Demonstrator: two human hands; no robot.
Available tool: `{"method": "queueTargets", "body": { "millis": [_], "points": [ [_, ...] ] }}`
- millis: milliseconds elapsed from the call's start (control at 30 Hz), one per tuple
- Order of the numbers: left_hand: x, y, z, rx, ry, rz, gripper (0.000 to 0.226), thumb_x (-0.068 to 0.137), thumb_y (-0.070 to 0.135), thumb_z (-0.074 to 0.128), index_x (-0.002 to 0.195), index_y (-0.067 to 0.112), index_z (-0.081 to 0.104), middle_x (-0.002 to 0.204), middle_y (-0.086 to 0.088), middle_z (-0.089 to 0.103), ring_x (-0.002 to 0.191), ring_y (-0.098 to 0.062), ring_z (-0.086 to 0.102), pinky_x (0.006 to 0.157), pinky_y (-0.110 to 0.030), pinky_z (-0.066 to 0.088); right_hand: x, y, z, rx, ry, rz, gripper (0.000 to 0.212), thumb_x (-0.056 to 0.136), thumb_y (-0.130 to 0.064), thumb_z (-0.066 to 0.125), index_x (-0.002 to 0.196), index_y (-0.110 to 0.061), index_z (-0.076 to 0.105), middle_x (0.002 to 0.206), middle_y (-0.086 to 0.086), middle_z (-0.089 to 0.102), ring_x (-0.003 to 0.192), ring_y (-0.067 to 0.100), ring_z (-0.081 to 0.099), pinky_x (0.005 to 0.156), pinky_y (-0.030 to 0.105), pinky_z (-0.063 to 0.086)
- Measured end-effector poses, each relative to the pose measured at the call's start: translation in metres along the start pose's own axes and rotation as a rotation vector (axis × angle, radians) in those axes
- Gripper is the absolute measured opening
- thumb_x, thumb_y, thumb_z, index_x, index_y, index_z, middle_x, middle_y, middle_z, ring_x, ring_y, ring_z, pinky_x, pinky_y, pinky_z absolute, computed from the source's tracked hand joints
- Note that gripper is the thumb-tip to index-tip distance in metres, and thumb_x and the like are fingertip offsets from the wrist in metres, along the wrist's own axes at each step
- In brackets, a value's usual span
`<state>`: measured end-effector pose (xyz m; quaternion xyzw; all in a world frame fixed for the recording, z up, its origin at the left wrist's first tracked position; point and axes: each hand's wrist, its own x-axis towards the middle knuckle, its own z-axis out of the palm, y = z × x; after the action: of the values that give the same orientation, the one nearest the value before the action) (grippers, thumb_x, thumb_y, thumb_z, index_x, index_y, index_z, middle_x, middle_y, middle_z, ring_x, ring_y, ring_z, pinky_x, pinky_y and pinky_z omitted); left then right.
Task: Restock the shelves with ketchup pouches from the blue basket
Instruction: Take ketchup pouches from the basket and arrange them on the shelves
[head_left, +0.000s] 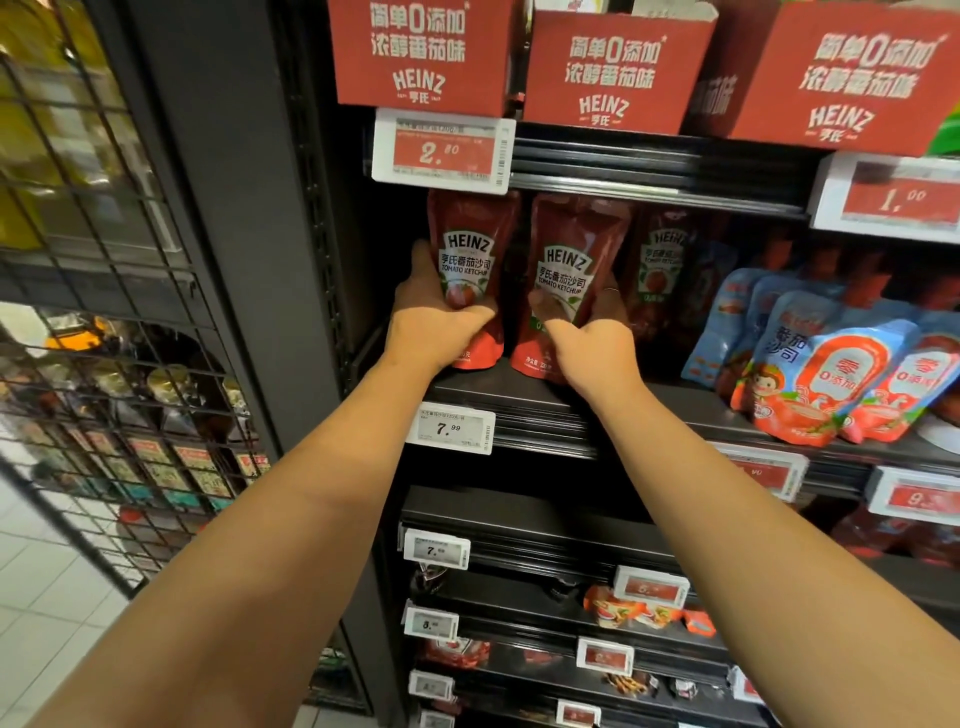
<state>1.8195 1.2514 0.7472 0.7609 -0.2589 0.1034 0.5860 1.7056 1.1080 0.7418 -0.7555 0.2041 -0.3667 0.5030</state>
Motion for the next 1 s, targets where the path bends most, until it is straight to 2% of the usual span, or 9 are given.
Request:
{"method": "queueTargets", "body": {
  "millis": [133, 300, 367, 433, 567, 700, 733, 867, 1000],
  "points": [
    [-0.017, -0.005, -0.007, 0.076, -0.1, -0.011, 0.089, 0.055, 0.05, 0.09, 0.128, 0.023, 0.047, 0.112, 0.008, 0.064, 0.101, -0.009, 0.066, 0.077, -0.012, 0.051, -0.001, 0.004, -0.002, -0.088, -0.026, 0.005, 0.083, 0.077, -0.05, 0.077, 0.144, -0.015, 0.042, 0.116, 0.002, 0.07, 0.106, 0.021, 0.066, 0.091, 0.039, 0.056],
    [-0.021, -0.006, -0.02, 0.26, -0.13, 0.039, 0.082, 0.054, 0.052, 0.094, 0.116, 0.028, 0.046, 0.101, 0.013, 0.059, 0.091, -0.01, 0.059, 0.075, -0.017, 0.047, 0.0, 0.005, -0.004, -0.187, -0.034, 0.121, 0.07, 0.079, -0.047, 0.068, 0.138, -0.015, 0.05, 0.097, -0.003, 0.068, 0.088, 0.017, 0.064, 0.058, 0.018, 0.042],
    [-0.015, -0.005, -0.021, 0.287, -0.162, 0.008, 0.086, 0.059, 0.046, 0.094, 0.125, 0.02, 0.046, 0.117, 0.001, 0.062, 0.103, -0.017, 0.061, 0.085, -0.027, 0.053, -0.002, 0.003, -0.004, -0.154, -0.024, 0.135, 0.06, 0.081, -0.045, 0.064, 0.132, -0.014, 0.053, 0.093, -0.004, 0.067, 0.089, 0.019, 0.065, 0.061, 0.021, 0.043],
    [-0.012, -0.005, -0.022, 0.304, -0.191, -0.02, 0.087, 0.069, 0.037, 0.091, 0.137, 0.013, 0.043, 0.132, -0.011, 0.057, 0.119, -0.027, 0.057, 0.1, -0.039, 0.051, -0.003, 0.0, -0.003, -0.113, 0.007, 0.091, 0.066, 0.086, -0.04, 0.065, 0.145, -0.021, 0.041, 0.101, -0.005, 0.065, 0.091, 0.017, 0.063, 0.073, 0.024, 0.046],
    [-0.015, -0.01, -0.021, 0.234, -0.216, -0.011, 0.08, 0.081, 0.026, 0.083, 0.145, 0.015, 0.037, 0.136, -0.012, 0.056, 0.123, -0.028, 0.056, 0.103, -0.038, 0.048, -0.004, -0.001, -0.006, -0.197, 0.011, 0.061, 0.076, 0.089, -0.035, 0.064, 0.154, -0.022, 0.029, 0.109, 0.004, 0.066, 0.093, 0.025, 0.062, 0.077, 0.032, 0.051],
    [-0.02, -0.013, -0.016, 0.255, -0.128, 0.014, 0.087, 0.08, 0.03, 0.083, 0.148, 0.017, 0.032, 0.134, -0.015, 0.056, 0.117, -0.028, 0.059, 0.092, -0.029, 0.048, 0.002, 0.0, -0.001, -0.437, -0.063, 0.101, 0.042, 0.09, -0.032, 0.057, 0.123, -0.007, 0.056, 0.079, 0.007, 0.059, 0.072, 0.022, 0.054, 0.068, 0.032, 0.042],
    [-0.02, -0.013, -0.014, 0.286, -0.133, 0.005, 0.087, 0.081, 0.032, 0.082, 0.149, 0.015, 0.03, 0.135, -0.017, 0.054, 0.118, -0.031, 0.058, 0.093, -0.03, 0.047, 0.003, -0.002, 0.001, -0.499, -0.103, 0.126, 0.044, 0.093, -0.035, 0.053, 0.117, 0.002, 0.059, 0.077, 0.007, 0.059, 0.071, 0.023, 0.053, 0.066, 0.029, 0.038],
    [-0.015, -0.009, -0.01, 0.367, -0.164, -0.072, 0.09, 0.086, 0.038, 0.077, 0.153, 0.01, 0.024, 0.144, -0.021, 0.047, 0.128, -0.038, 0.052, 0.105, -0.044, 0.047, 0.007, -0.013, 0.01, -0.605, -0.256, 0.137, 0.054, 0.099, -0.042, 0.045, 0.13, 0.002, 0.052, 0.119, 0.019, 0.062, 0.105, 0.036, 0.056, 0.08, 0.03, 0.036],
    [-0.02, -0.009, -0.01, 0.442, -0.083, -0.06, 0.09, 0.084, 0.046, 0.076, 0.151, 0.007, 0.031, 0.144, -0.02, 0.046, 0.128, -0.035, 0.049, 0.104, -0.04, 0.046, 0.007, -0.016, 0.016, -0.53, -0.239, 0.12, 0.065, 0.1, -0.046, 0.048, 0.149, -0.007, 0.031, 0.143, 0.021, 0.049, 0.127, 0.04, 0.049, 0.097, 0.036, 0.04]
  ]
}}
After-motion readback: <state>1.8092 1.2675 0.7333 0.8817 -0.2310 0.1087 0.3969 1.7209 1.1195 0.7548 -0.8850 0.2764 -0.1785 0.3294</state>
